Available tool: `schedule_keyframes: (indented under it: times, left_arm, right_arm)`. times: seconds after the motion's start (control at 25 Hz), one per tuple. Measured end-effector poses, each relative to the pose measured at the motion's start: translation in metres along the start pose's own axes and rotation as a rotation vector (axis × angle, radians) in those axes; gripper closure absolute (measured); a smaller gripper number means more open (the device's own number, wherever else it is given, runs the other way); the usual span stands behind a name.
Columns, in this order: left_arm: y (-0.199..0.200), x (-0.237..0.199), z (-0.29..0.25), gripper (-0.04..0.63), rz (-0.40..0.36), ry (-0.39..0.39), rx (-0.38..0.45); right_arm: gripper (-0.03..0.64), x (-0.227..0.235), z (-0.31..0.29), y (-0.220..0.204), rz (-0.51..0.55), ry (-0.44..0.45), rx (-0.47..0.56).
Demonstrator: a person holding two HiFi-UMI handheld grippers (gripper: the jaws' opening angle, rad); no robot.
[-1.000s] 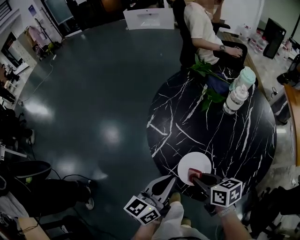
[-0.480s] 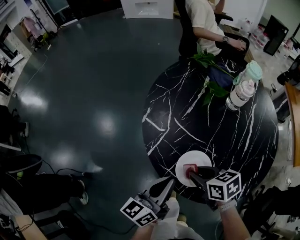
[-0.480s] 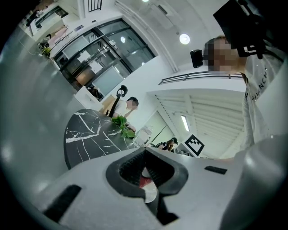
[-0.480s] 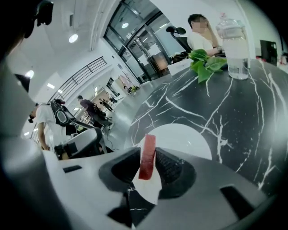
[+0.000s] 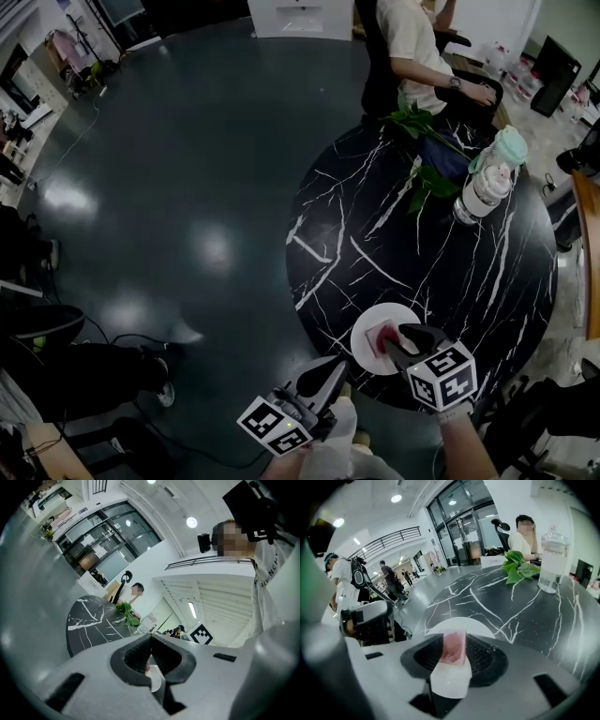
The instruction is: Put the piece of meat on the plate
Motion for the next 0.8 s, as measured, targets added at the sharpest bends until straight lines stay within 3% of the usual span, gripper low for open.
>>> schedule_keyframes:
  times: [0.28,0.52,0.64,0.8]
  left_arm:
    - [0.002,0.013,0.001,0.588,-0.018,-0.001,0.004]
    - [0.008,0.034,0.004,0.588,-0.042,-0.008,0.017]
    - [0.012,0.047,0.007,0.588,-0.054,-0.015,0.026]
    - [0.016,0.065,0.013,0.588,-0.067,-0.018,0.041]
  right_arm:
    - [0.462,-0.002,0.026,-0.001,0.015,0.012,0.142]
    - [0.465,-0.013,0.063,-0.007,-0.073,0.150,0.315]
    - [0.518,-0.023,0.084,-0.010,-0.052,0.177,0.362]
    - [0.528,-0.038,0.111,-0.015,-0.025,0.271,0.419]
Point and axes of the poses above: the fingertips, and each gripper's own axes: z backward along the fingers, x to its right, y out of its top, the point moved 10 cm from there along z, backward along the fingers, and after that the axes turned 13 degrees about -z, right-handed, at the moved point
